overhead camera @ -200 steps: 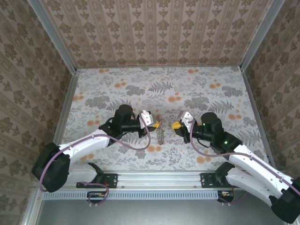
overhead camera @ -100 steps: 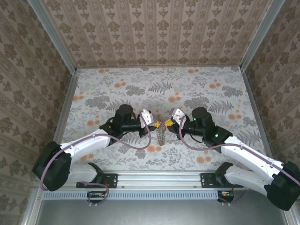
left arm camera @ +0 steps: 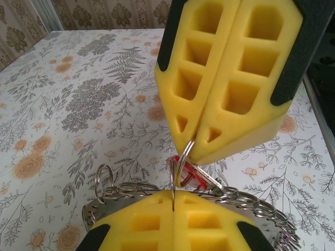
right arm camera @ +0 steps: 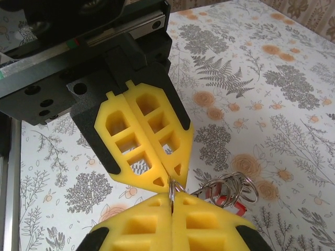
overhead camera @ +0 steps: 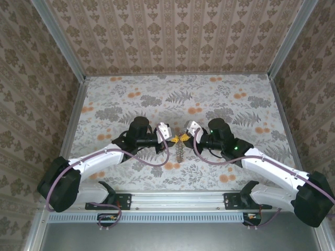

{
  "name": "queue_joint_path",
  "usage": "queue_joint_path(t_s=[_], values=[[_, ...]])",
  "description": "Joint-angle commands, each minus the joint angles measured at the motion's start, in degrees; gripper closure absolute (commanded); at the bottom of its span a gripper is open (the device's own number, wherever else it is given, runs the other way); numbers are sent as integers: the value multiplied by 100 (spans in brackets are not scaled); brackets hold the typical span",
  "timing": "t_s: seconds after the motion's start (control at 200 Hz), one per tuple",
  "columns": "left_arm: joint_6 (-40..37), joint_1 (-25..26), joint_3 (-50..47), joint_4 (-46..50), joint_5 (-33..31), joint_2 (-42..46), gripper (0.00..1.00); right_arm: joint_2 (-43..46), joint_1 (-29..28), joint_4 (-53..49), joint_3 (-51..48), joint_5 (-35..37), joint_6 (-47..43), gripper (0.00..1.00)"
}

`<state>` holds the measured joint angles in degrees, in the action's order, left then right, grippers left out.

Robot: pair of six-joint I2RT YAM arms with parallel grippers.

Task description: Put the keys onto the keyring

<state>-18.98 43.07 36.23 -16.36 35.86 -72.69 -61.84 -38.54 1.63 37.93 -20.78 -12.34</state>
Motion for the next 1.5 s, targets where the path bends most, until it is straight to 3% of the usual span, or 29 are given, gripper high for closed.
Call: queue_joint_path(t_s=[0.0,0.59,1.15,1.495], values=[[101,0,53,-276,241,-18,100,-69,-54,247,217,184,-127,100],[88,0,25,-292,299,0,100,154,-276,290,82,1649,71,100],[-15,17,15,-423,194,-140,100,-185,-276,-724,729,1436,772,100],[-97,52,-77,-634,-74,-157,100,-671,-239,-1700,1302,1908,1295,100]])
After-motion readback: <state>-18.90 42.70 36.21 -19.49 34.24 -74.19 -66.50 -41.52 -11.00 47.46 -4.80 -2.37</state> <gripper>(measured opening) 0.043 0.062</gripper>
